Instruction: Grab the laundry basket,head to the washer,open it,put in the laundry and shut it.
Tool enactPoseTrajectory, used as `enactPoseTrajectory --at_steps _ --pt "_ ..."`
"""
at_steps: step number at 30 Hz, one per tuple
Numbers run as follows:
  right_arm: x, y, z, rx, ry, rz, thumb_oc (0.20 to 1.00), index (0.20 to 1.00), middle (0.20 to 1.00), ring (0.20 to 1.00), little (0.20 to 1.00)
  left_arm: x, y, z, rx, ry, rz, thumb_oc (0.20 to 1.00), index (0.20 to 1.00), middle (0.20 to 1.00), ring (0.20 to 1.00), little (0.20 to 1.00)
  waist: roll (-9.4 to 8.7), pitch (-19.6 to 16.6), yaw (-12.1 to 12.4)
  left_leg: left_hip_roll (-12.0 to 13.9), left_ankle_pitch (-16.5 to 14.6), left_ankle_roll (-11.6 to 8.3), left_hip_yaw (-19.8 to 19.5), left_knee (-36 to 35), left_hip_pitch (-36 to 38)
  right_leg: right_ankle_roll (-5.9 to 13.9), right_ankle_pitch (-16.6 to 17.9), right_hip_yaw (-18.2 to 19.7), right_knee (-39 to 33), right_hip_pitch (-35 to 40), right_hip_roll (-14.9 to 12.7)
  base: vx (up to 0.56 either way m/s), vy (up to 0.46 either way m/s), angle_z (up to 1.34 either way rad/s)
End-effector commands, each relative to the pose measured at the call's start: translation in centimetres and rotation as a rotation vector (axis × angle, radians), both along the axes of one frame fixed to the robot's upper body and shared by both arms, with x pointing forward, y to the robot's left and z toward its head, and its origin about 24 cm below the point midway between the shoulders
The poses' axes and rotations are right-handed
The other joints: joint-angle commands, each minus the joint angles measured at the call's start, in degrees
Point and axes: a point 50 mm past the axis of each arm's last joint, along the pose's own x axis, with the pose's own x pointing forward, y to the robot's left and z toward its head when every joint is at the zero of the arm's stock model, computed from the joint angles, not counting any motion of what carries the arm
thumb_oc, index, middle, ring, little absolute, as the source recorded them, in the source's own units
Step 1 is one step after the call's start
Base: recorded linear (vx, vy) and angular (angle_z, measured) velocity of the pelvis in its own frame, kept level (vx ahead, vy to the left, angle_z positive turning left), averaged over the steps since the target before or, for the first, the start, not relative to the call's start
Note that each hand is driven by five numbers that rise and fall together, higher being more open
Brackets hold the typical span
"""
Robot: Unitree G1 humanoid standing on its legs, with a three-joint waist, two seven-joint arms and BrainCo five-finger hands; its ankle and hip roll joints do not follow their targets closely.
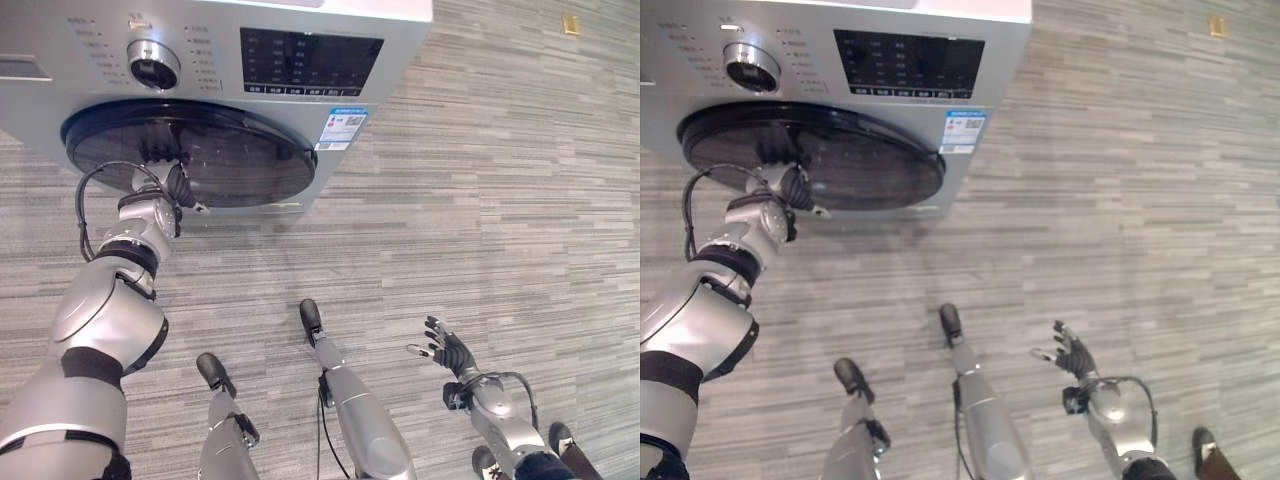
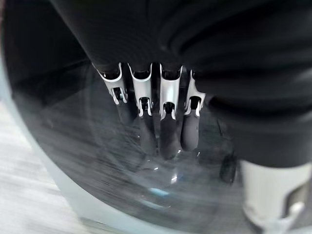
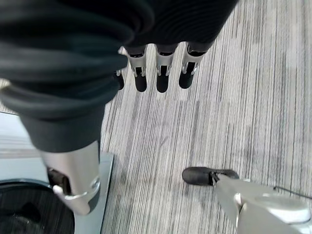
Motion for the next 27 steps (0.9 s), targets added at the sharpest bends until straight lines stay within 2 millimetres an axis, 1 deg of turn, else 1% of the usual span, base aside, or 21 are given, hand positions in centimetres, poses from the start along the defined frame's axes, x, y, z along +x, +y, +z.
enactPoseTrajectory --at_steps 1,2,3,5,6,7,8,9,11,12,13,15,17,18,19,22,23,24,25,26,27 --pt "-0.7 -0.8 -0.2 0.019 -0.007 -0.059 1.0 1.0 1.0 1.0 1.0 -0.3 -3.8 12.0 -0.535 -0.613 -0.239 1.0 1.0 1.0 1.0 1.0 2.09 0.22 -0.63 3.32 -0.07 -2.16 -6.11 0.29 -0.37 7.44 -8.08 0.91 2.23 4.24 -4.18 -0.04 -0.012 0.17" --pt "-0.8 -0.7 -0.5 0.021 0.002 -0.062 1.0 1.0 1.0 1.0 1.0 -0.3 -4.3 10.5 -0.655 -0.619 -0.28 1.0 1.0 1.0 1.0 1.0 2.19 0.35 -0.18 3.24 1.3 -1.73 -5.7 0.29 -0.66 7.13 -7.36 0.92 2.73 3.68 -4.11 -0.04 -0.016 0.12" --pt "-1.2 -0.6 -0.8 0.022 0.02 -0.061 1.0 1.0 1.0 1.0 1.0 -0.4 -5.0 9.0 -0.763 -0.613 -0.321 1.0 1.0 1.0 1.0 1.0 2.29 0.22 0.08 3.15 1.18 -1.71 -5.64 0.29 -0.3 7.06 -7.61 0.89 2.87 3.99 -4.13 -0.05 -0.008 0.01" --pt "-1.7 -0.7 -1.7 0.013 0.062 -0.07 1.0 1.0 1.0 1.0 1.0 -0.9 -5.4 2.0 -1.002 -0.49 -0.337 1.0 1.0 1.0 1.0 1.0 2.84 -0.55 1.27 2.97 0.62 -1.64 -5.28 0.29 1.26 6.85 -8.55 0.9 3.35 5.34 -4.28 0.04 0.012 0.0" --pt "-1.7 -0.6 -2.0 0.021 0.075 -0.079 1.0 1.0 1.0 1.0 1.0 -1.5 -5.5 -0.9 -1.064 -0.446 -0.322 1.0 1.0 1.0 1.0 1.0 3.13 -0.83 1.72 2.87 0.41 -1.58 -5.13 0.29 1.95 6.76 -8.83 0.91 3.55 5.85 -4.33 0.05 0.015 -0.02" --pt "-2.1 -0.6 -2.4 0.024 0.095 -0.092 1.0 1.0 1.0 1.0 1.0 -2.7 -6.1 -4.6 -1.109 -0.39 -0.303 1.0 1.0 1.0 1.0 1.0 3.52 -1.24 2.54 2.69 -0.03 -1.42 -4.87 0.29 3.18 6.58 -9.3 1.06 3.85 6.86 -4.49 0.03 0.007 -0.08" --pt "-2.1 -0.6 -2.4 0.024 0.095 -0.092 1.0 1.0 1.0 1.0 1.0 -2.7 -6.1 -4.6 -1.109 -0.39 -0.302 1.0 1.0 1.0 1.0 1.0 3.52 -1.24 2.55 2.69 -0.03 -1.42 -4.87 0.29 3.18 6.58 -9.3 1.06 3.85 6.86 -4.49 0.09 0.012 -0.12" --pt "-3.1 -0.6 -3.3 0.033 0.134 -0.119 1.0 1.0 1.0 1.0 1.0 -5.9 -6.9 -10.8 -1.18 -0.292 -0.255 1.0 1.0 1.0 1.0 1.0 4.45 -1.99 4.46 2.42 -0.77 -1.14 -4.72 0.29 5.49 6.3 -10.26 0.94 4.35 9.02 -4.78 0.09 0.002 -0.14" --pt "-4.0 -1.2 -4.2 0.031 0.181 -0.165 1.0 1.0 1.0 1.0 1.0 -9.5 -6.6 -16.9 -1.227 -0.121 -0.161 1.0 1.0 1.0 1.0 1.0 5.22 -2.86 6.13 2.24 -1.33 -0.97 -4.58 0.29 8.27 6.16 -11.25 0.83 4.74 11.76 -4.97 0.11 0.001 -0.09" --pt "-4.0 -1.2 -4.2 0.031 0.181 -0.165 1.0 1.0 1.0 1.0 1.0 -9.5 -6.6 -16.9 -1.227 -0.12 -0.161 1.0 1.0 1.0 1.0 1.0 5.21 -2.83 6.14 2.23 -1.34 -0.97 -4.57 0.29 8.32 6.16 -11.25 0.84 4.73 11.8 -4.98 0.12 -0.016 0.01" --pt "-4.9 -1.9 -4.8 0.006 0.231 -0.181 1.0 1.0 1.0 1.0 1.0 -13.7 -5.6 -21.9 -1.283 0.024 -0.047 1.0 1.0 1.0 1.0 1.0 6.15 -3.65 7.75 1.89 -1.84 -0.66 -4.8 0.29 11.15 5.68 -12.53 0.35 5.34 14.84 -5.01 0.11 -0.022 0.05" --pt "-6.3 -2.7 -5.7 -0.022 0.298 -0.204 1.0 1.0 1.0 1.0 1.0 -17.3 -4.7 -25.4 -1.28 0.147 0.069 1.0 1.0 1.0 1.0 1.0 6.85 -4.78 9.31 1.36 -2.21 -0.31 -5.12 0.29 14.01 5.4 -13.37 -0.31 5.63 17.88 -5.09 0.13 -0.044 0.04" --pt "-7.6 -3.6 -6.5 -0.058 0.358 -0.237 1.0 1.0 1.0 1.0 1.0 -20.2 -3.6 -27.4 -1.204 0.233 0.141 1.0 1.0 1.0 1.0 1.0 7.53 -5.69 10.7 0.87 -2.45 0.09 -6.02 0.29 16.23 5.22 -14.18 -1.33 5.9 20.68 -5.4 0.09 -0.075 0.26" --pt "-8.9 -4.4 -7.1 -0.109 0.427 -0.25 1.0 1.0 1.0 1.0 1.0 -23.1 -2.4 -29.4 -1.108 0.345 0.237 1.0 1.0 1.0 1.0 1.0 7.95 -6.83 12.07 0.39 -2.71 0.46 -7.08 0.29 18.45 5.08 -15.21 -2.48 6.29 23.52 -5.75 0.09 -0.067 0.4" --pt "-8.9 -4.4 -7.1 -0.109 0.427 -0.25 1.0 1.0 1.0 1.0 1.0 -23.1 -2.4 -29.4 -1.108 0.345 0.237 1.0 1.0 1.0 1.0 1.0 7.98 -6.94 12.1 0.43 -2.68 0.44 -7.06 0.29 18.32 5.06 -15.15 -2.45 6.27 23.38 -5.7 0.08 -0.069 0.43" --pt "-11.2 -4.8 -8.3 -0.164 0.542 -0.254 1.0 1.0 1.0 1.0 1.0 -27.1 -0.8 -31.6 -1.017 0.488 0.371 1.0 1.0 1.0 1.0 1.0 8.26 -8.47 13.93 -0.32 -3.5 0.86 -8.84 1.01 20.84 4.94 -16.7 -4.62 7.23 27.37 -6.23 0.05 -0.042 0.42" --pt "-11.2 -4.8 -8.3 -0.164 0.542 -0.253 1.0 1.0 1.0 1.0 1.0 -27.1 -0.8 -31.6 -1.017 0.488 0.371 1.0 1.0 1.0 1.0 1.0 8.25 -8.36 13.86 -0.34 -3.51 0.86 -8.89 1.01 20.94 4.94 -16.71 -4.68 7.2 27.53 -6.25 0.06 -0.057 0.33" --pt "-13.2 -4.9 -9.1 -0.205 0.639 -0.247 1.0 1.0 1.0 1.0 1.0 -29.7 0.2 -32.7 -0.955 0.582 0.459 1.0 1.0 1.0 1.0 1.0 8.05 -9.74 15.16 -0.59 -4.27 1.08 -9.97 1.68 22.3 4.92 -17.57 -6.11 7.36 30.25 -6.63 0.05 -0.064 0.3" --pt "-14.2 -4.8 -9.4 -0.216 0.679 -0.246 1.0 1.0 1.0 1.0 1.0 -31.1 0.6 -33.2 -0.973 0.601 0.526 1.0 1.0 1.0 1.0 1.0 7.88 -10.18 15.62 -0.71 -4.75 1.18 -10.66 2.18 22.97 4.86 -17.94 -6.85 7.38 31.68 -6.79 0.07 -0.083 0.42" --pt "-15.1 -4.7 -9.7 -0.22 0.718 -0.25 1.0 1.0 1.0 1.0 1.0 -32.3 1.1 -33.5 -0.993 0.609 0.597 1.0 1.0 1.0 1.0 1.0 7.75 -10.72 16.08 -0.88 -5.22 1.31 -11.28 2.6 23.58 4.83 -18.38 -7.49 7.43 32.97 -6.85 0.04 -0.04 0.4" --pt "-15.1 -4.7 -9.7 -0.22 0.718 -0.25 1.0 1.0 1.0 1.0 1.0 -32.3 1.1 -33.5 -0.993 0.609 0.597 1.0 1.0 1.0 1.0 1.0 7.74 -10.64 16.01 -0.9 -5.23 1.31 -11.33 2.61 23.64 4.83 -18.4 -7.55 7.41 33.09 -6.86 0.05 -0.046 0.46"
